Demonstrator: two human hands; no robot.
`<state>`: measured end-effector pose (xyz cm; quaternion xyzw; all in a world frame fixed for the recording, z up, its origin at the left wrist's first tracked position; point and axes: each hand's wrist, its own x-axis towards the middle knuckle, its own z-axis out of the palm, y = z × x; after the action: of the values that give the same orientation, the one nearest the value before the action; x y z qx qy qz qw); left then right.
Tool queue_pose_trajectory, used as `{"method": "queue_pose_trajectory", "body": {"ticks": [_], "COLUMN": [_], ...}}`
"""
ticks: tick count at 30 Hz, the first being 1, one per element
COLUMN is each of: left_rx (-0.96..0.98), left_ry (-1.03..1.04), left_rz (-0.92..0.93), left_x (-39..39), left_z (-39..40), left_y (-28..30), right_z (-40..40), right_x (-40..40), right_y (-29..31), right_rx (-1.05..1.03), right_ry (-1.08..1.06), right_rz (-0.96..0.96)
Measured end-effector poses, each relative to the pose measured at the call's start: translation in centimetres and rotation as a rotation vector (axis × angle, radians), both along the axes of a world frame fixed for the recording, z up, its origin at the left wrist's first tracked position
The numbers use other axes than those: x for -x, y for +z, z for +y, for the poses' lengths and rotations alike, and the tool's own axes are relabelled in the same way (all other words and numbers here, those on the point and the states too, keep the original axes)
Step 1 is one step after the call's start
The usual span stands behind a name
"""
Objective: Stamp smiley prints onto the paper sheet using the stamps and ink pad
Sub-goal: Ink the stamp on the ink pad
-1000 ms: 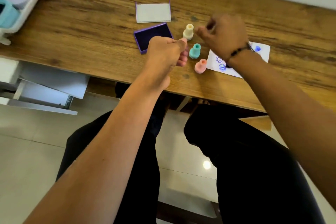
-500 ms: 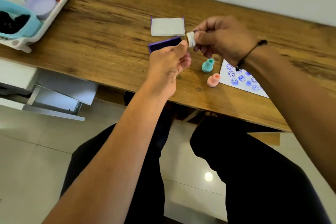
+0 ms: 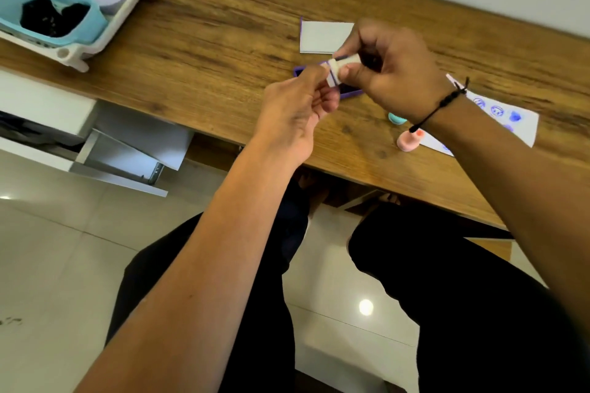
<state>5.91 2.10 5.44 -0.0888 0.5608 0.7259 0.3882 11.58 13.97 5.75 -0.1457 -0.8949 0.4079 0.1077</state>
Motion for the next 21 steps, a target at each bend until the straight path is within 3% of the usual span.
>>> {"method": "queue_pose_trajectory", "body": {"ticks": [4,10,14,21], "left_rx": [-0.04,-0.057,-0.068,-0.049], "left_ry": [0.108,0.243,0.242,0.221], "left_rz": [-0.093,-0.217,-0.24,-0.256], "left_x": [1.5,2.3,2.3,2.1], "left_z": [-0.7,-0.9,-0.8,-0.6], "left_y": [-0.4,-0.8,-0.6,0.1], "right_z": [1.0,1.4,0.6,0.8], "right_x": [1.7,4.8,5.5,6.1], "right_y": [0.7,-2.4,-4.4,-4.1], "right_rx": [-0.105,-0.518,-0.748,-0.795], "right_ry": [-0.028,0.071,0.139,0.214], "right_rz": [0.026,-0.343,-0.389,-0.425]}}
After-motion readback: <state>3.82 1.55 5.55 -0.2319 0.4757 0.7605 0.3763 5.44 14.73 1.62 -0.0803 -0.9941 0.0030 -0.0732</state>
